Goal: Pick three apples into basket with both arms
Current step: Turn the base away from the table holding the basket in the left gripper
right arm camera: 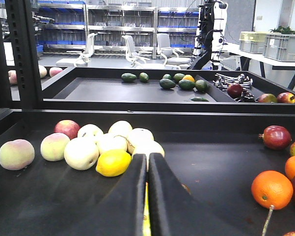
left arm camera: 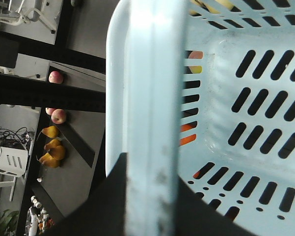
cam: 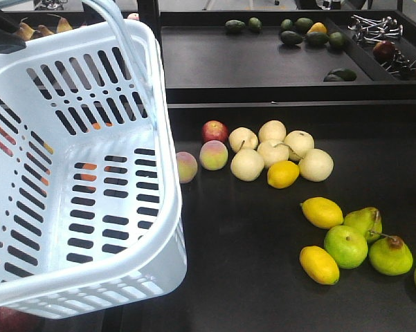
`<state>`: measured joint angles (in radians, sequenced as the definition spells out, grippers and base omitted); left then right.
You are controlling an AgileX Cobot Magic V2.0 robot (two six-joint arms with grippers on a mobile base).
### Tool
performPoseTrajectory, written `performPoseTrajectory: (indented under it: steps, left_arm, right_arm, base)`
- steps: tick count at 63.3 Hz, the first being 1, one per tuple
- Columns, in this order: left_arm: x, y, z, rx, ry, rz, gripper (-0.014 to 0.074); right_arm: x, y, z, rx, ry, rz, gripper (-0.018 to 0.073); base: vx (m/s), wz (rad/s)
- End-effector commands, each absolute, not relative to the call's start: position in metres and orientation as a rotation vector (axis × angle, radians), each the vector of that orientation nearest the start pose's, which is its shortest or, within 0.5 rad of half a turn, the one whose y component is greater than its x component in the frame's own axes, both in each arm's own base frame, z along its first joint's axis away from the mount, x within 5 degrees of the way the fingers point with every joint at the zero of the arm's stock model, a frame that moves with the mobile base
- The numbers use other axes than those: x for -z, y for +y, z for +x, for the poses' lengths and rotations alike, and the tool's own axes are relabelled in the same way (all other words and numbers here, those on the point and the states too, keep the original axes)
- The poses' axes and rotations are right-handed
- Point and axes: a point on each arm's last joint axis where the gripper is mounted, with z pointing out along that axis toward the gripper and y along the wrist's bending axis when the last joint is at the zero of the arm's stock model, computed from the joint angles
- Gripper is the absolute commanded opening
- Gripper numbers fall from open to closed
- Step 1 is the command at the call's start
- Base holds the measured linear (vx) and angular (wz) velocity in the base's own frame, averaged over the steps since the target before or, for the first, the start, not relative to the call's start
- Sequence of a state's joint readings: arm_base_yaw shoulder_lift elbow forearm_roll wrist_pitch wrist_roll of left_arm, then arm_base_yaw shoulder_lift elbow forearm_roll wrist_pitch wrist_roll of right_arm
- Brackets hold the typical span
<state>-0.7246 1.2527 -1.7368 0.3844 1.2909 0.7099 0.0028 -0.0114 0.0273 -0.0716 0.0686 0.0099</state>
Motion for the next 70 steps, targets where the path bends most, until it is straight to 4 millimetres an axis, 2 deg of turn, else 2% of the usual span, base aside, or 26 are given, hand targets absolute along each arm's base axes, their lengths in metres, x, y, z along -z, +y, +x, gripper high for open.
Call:
performPoseTrajectory:
  steps: [1,70]
  left_arm:
    - [-0.5201,-0.1077,0.1733,-0.480,1.678,1.350,-0.0006]
    - [-0.5201,-0.1077,0.1733,-0.480,1.678,1.350,-0.0006]
  right_arm:
    - [-0.2013,0.0002,0.0560,0.065,1.490,-0.064,-0.0009]
    - [-0.2013,0.0002,0.0560,0.065,1.490,-0.064,-0.0009]
  base:
    - [0.00,0.00]
    - [0.00,0.01]
